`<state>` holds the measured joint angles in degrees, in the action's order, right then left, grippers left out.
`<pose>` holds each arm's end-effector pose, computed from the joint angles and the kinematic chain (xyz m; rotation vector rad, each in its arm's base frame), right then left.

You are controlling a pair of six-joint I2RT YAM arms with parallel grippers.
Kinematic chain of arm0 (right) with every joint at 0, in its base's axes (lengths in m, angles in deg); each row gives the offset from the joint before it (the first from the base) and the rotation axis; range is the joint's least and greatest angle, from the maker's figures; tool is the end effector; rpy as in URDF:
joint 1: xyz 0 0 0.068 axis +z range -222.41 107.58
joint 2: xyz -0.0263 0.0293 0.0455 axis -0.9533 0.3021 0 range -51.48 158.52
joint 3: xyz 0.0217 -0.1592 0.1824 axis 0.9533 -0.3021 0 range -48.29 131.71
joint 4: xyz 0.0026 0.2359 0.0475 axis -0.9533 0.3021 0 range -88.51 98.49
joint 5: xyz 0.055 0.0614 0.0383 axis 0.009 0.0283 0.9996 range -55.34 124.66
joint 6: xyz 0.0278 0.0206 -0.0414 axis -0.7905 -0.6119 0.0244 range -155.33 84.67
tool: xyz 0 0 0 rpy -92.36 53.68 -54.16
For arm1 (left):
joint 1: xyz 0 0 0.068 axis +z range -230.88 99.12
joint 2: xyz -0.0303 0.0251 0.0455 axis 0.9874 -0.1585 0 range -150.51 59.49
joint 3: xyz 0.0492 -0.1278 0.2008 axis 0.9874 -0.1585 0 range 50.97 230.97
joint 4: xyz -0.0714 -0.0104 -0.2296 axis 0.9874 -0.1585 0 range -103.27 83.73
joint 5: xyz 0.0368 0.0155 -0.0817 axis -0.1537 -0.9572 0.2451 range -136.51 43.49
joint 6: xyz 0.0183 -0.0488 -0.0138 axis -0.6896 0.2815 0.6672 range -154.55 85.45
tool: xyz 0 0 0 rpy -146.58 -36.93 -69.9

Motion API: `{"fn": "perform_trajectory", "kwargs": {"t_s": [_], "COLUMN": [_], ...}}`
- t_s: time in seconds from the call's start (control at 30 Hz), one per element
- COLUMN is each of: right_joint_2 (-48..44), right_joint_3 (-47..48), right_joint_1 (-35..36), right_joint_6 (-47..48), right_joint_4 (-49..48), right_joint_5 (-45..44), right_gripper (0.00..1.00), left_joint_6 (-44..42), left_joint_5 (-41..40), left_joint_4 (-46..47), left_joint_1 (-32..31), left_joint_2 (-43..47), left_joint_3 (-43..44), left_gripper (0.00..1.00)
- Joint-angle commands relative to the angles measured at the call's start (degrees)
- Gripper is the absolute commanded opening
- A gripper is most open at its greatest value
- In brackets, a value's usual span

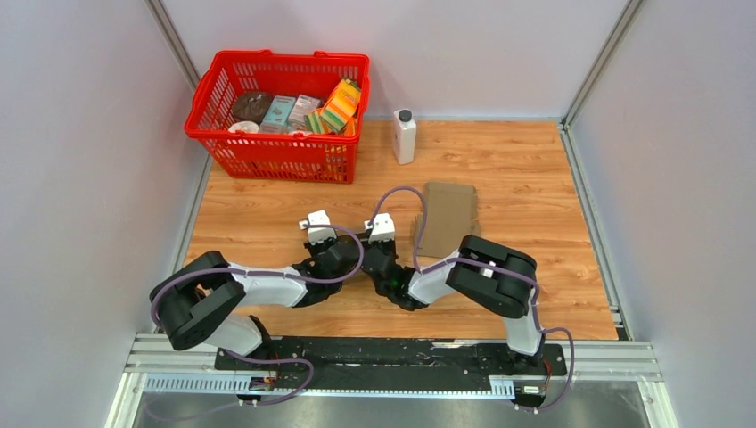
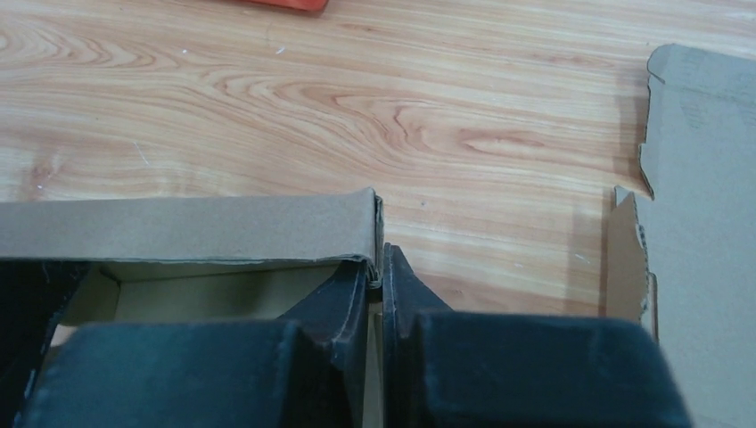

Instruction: Fold the paper box

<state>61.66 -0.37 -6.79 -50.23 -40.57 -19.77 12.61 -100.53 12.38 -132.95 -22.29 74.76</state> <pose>0.1693 0.3036 0.1136 -0.2077 1.7900 0.0581 0.1635 -0.1629 0.1270 -0.3763 1.9163 -0.0575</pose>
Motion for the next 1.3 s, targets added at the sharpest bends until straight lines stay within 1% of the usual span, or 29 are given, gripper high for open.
{"fn": "perform_trajectory", "kwargs": {"t_s": [0.0, 0.03, 0.1, 0.13, 0.17, 0.2, 0.23, 0.27, 0.3, 0.33, 0.37, 0.4, 0.43, 0.53, 0.67, 0.8, 0.83, 0.9, 0.97, 1.07, 1.17, 1.27], "right_joint_2": [-5.1, -6.7, -12.2, -14.1, -17.7, -19.6, -21.3, -24.3, -25.7, -28.0, -28.9, -30.0, -32.3, -34.8, -33.8, -31.5, -31.1, -30.8, -31.8, -30.6, -29.2, -29.4], "right_joint_3": [-5.2, -6.3, -7.4, -7.1, -6.7, -6.7, -7.0, -7.3, -7.8, -8.4, -8.6, -9.2, -11.8, -15.4, -17.5, -19.1, -19.2, -19.4, -19.6, -17.8, -17.0, -17.0], "right_joint_1": [-0.1, -0.3, -0.9, -1.4, -1.6, -2.1, -2.3, -2.5, -3.0, -4.0, -5.6, -8.6, -9.8, -13.6, -14.2, -13.9, -13.8, -13.3, -12.7, -11.9, -10.8, -9.6], "right_joint_6": [-5.7, -5.6, -8.2, -9.4, -11.4, -15.7, -16.6, -18.0, -21.9, -23.9, -26.0, -30.2, -31.2, -35.4, -38.3, -43.6, -44.5, -46.7, -48.5, -48.8, -49.3, -49.1], "right_joint_4": [-0.2, -0.1, 7.1, 11.3, 21.2, 25.8, 29.0, 35.0, 38.0, 40.4, 43.9, 44.8, 42.8, 37.8, 31.8, 23.3, 21.6, 20.4, 20.1, 21.6, 20.7, 21.3], "right_joint_5": [3.7, 7.2, 9.9, 14.2, 15.8, 16.8, 21.3, 22.6, 23.1, 27.8, 31.5, 34.4, 38.9, 45.4, 47.8, 52.3, 52.6, 53.3, 52.1, 52.6, 53.1, 51.8], "right_gripper": [0.16, 0.34, 0.54, 0.68, 0.71, 0.76, 0.80, 0.81, 0.81, 0.83, 0.83, 0.84, 0.84, 0.84, 0.82, 0.74, 0.74, 0.74, 0.75, 0.74, 0.64, 0.41], "left_joint_6": [6.0, 6.7, 7.2, 7.2, 7.3, 7.3, 7.3, 7.3, 7.4, 7.6, 7.9, 8.6, 8.8, 10.1, 11.5, 14.4, 15.1, 16.5, 18.0, 20.8, 24.7, 28.1], "left_joint_5": [6.1, 5.9, 5.7, 5.4, 5.2, 5.2, 5.2, 5.2, 5.3, 5.9, 6.1, 6.4, 7.3, 8.8, 10.0, 10.9, 11.2, 11.6, 11.7, 13.2, 15.1, 16.7], "left_joint_4": [-9.6, -10.4, -12.2, -12.8, -13.3, -14.0, -14.4, -15.0, -15.7, -15.8, -16.1, -17.2, -17.8, -20.9, -22.4, -24.5, -25.0, -25.8, -26.6, -27.2, -29.5, -30.3], "left_joint_1": [-0.7, -0.7, -0.7, -0.7, -0.7, -0.7, -0.7, -0.7, -0.7, -0.7, -0.7, -0.7, -0.7, -0.7, -0.7, -0.7, -0.7, -0.7, -0.7, -0.7, -0.7, -0.7], "left_joint_2": [-2.8, -2.5, -1.5, -1.0, -0.7, 0.0, 0.3, 0.7, 1.4, 1.5, 1.7, 2.4, 2.8, 4.7, 6.8, 7.8, 7.9, 8.1, 8.2, 8.4, 8.9, 10.8], "left_joint_3": [-0.1, -0.1, -0.1, 0.0, -0.1, -0.2, -0.2, -0.1, 0.0, -0.1, -0.1, 0.1, 0.3, 0.8, 0.6, 1.0, 1.1, 1.3, 1.6, 1.6, 2.2, 1.6], "left_gripper": [0.00, 0.00, 0.00, 0.00, 0.00, 0.00, 0.00, 0.00, 0.00, 0.00, 0.00, 0.00, 0.00, 0.03, 0.02, 0.00, 0.00, 0.00, 0.00, 0.00, 0.00, 0.00]}}
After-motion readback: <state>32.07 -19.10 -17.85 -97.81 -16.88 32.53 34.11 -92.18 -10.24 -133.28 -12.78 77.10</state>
